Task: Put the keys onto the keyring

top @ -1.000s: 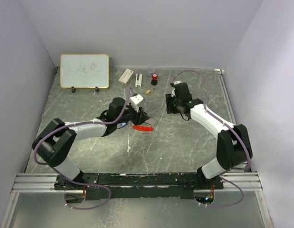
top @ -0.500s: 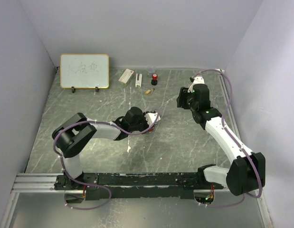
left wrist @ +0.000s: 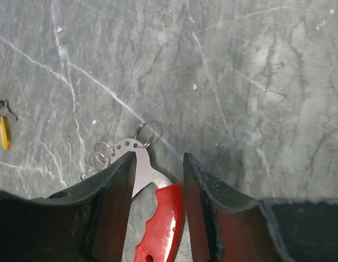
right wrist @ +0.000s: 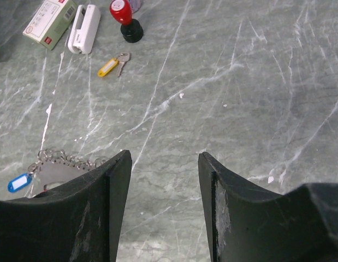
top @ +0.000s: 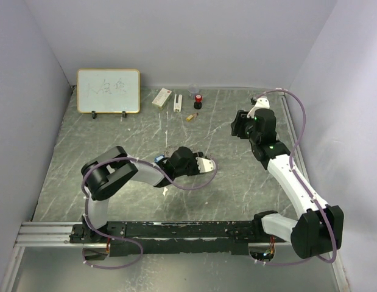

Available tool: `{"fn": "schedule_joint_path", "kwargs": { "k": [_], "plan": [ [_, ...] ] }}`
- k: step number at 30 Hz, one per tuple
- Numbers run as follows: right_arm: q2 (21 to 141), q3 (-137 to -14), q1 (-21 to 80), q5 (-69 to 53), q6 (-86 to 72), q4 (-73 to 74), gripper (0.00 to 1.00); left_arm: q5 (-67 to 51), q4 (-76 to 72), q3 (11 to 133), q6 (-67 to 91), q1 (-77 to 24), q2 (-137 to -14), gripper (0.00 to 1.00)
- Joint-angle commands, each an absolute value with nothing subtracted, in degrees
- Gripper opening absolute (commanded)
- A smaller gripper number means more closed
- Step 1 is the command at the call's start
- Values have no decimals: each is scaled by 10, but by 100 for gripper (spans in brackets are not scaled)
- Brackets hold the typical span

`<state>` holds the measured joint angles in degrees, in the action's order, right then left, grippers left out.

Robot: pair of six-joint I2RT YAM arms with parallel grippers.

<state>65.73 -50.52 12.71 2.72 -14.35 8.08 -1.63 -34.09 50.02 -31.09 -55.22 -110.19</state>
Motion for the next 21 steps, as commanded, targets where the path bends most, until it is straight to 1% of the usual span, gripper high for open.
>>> {"fn": "schedule_joint_path", "kwargs": {
  "k": [1,11,19,21],
  "plan": [
    [645,-494,119,18,-138,67,53,9,-380,515,-345,-561,-1123,51],
    [641,-484,111,7,-134,61,52,50,-389,541,-390,-570,-1172,50],
    [640,-479,104,1,-132,57,52,65,-356,563,-413,-570,-1194,45],
    [641,-478,103,0,-132,55,52,69,-344,569,-415,-570,-1199,42]
  ]
}}
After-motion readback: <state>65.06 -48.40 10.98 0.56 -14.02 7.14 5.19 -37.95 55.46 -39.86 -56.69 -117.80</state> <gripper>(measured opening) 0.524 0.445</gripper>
